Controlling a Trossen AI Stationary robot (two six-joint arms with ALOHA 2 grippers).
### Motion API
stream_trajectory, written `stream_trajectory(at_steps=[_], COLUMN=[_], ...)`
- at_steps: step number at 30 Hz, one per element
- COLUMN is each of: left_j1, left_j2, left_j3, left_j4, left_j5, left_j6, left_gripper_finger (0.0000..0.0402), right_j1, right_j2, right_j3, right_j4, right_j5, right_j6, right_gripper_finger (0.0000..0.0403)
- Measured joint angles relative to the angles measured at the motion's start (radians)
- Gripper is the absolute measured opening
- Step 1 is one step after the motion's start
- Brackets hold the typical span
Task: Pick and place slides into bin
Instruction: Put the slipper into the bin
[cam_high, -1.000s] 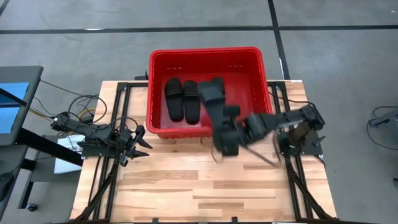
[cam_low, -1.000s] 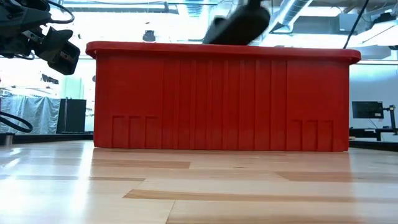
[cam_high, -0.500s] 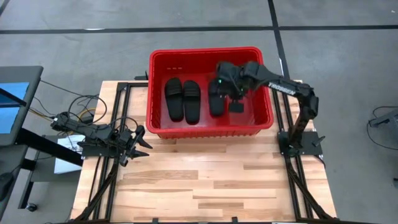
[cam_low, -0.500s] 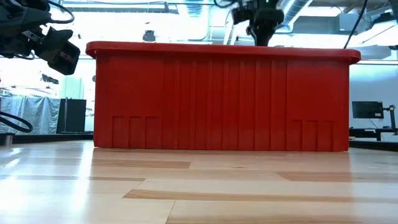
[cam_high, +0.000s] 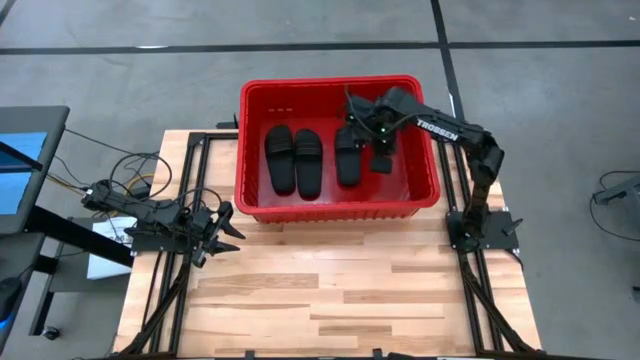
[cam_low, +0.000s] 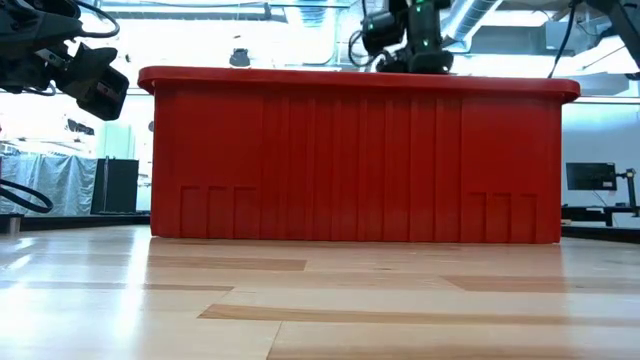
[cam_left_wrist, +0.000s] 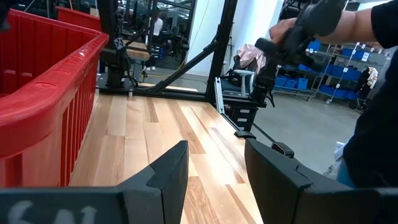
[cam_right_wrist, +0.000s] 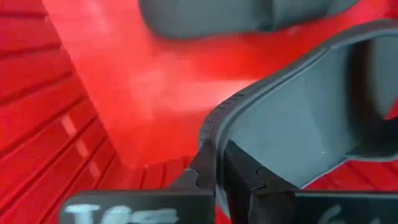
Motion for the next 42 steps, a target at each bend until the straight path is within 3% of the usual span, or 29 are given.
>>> stream_trajectory(at_steps=[14, 22, 35, 42], left_j1=[0.000, 0.000, 0.000, 0.000], left_j2=[0.000, 0.000, 0.000, 0.000], left_j3=[0.000, 0.000, 0.000, 0.000], left_j4=[0.000, 0.000, 0.000, 0.000], left_j5=[0.000, 0.000, 0.000, 0.000], left_j6=[0.000, 0.000, 0.000, 0.000], left_gripper_finger=[0.0149, 0.0149, 0.0149, 0.0149], right_j1=[-0.048, -0.081, -0.070, -0.067], right_j2=[0.000, 0.000, 0.000, 0.000], right_j3=[-0.228, -0.232, -0.232, -0.232], right_j4=[0.119, 0.223, 0.231, 0.231], right_j5=[-0.018, -0.017, -0.067, -0.067], right_j6=[-0.033, -0.035, -0.035, -0.034], right_gripper_finger=[0.0000, 0.0000, 0.0000, 0.0034])
